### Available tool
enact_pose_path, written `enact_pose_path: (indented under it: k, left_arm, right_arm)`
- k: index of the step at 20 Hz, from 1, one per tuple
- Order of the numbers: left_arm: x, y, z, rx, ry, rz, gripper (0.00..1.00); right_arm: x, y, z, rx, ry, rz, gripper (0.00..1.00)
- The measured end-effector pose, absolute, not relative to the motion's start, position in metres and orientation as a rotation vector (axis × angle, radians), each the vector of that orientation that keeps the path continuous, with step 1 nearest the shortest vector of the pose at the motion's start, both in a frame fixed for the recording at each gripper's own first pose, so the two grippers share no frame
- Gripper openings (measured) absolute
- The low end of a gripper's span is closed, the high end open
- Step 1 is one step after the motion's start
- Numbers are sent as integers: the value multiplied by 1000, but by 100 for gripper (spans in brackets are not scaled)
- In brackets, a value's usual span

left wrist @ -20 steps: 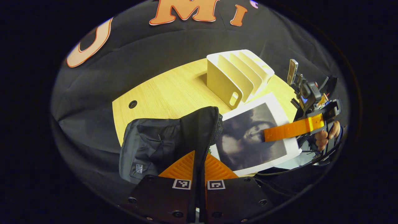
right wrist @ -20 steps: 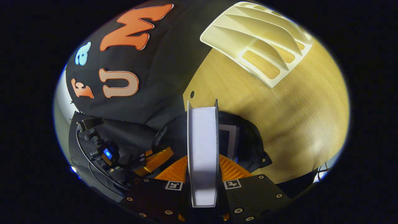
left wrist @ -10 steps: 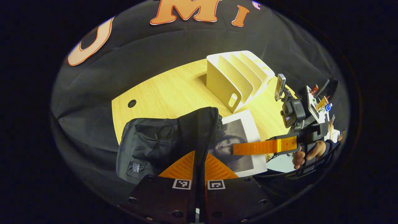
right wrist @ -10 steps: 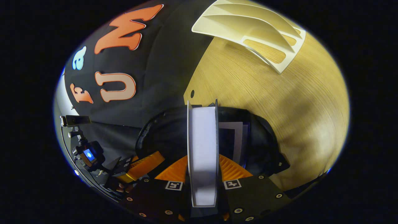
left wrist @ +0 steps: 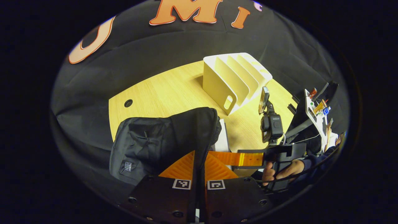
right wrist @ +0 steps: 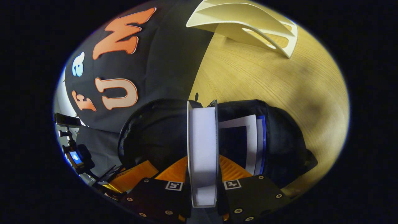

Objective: Open the schoolbag, grab two books from the bookshelf and put them into the schoolbag.

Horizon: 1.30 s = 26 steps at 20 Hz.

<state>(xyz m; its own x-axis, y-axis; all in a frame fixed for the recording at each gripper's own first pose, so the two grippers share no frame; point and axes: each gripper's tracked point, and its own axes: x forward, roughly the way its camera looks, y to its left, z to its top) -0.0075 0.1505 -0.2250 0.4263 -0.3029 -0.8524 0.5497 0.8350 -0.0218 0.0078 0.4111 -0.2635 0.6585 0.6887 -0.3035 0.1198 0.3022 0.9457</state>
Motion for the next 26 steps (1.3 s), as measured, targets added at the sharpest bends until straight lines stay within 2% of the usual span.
enact_pose_path:
  k: [9,11,15,18,19,26]
  left_arm:
    - [-17,143,-233,265,1001,-563,5]
    - [-16,145,-235,261,1000,-559,5]
    - [-18,146,-241,276,993,-563,5]
    - [-20,146,-245,277,985,-561,5]
    - [-21,146,-247,277,983,-563,5]
    - [-27,147,-252,303,951,-536,5]
  right_arm:
    - [14,427,-279,1264,836,426,36]
    - [8,426,-288,1240,897,408,41]
    - [-1,419,-303,1147,966,379,58]
    - [-7,409,-302,1086,986,374,89]
    - [-11,402,-300,1055,981,372,95]
    - [-13,332,-277,922,900,319,98]
